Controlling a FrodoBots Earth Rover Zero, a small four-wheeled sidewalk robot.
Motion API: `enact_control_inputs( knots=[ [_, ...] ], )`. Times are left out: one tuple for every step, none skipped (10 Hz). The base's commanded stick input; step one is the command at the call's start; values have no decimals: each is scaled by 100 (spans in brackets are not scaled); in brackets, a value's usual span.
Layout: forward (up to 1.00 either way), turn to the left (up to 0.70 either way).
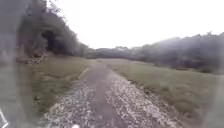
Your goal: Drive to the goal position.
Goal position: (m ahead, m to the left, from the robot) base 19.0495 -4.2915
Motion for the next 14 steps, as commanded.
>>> enact_control_inputs(
  knots=[
    [100, 0],
    [100, 0],
    [100, 0],
    [100, 0],
    [100, 0],
    [100, 0],
    [100, 0],
    [100, 0],
    [100, 0],
    [100, 0],
    [100, 0],
    [100, 0],
    [100, 0],
    [100, 0]
  ],
)
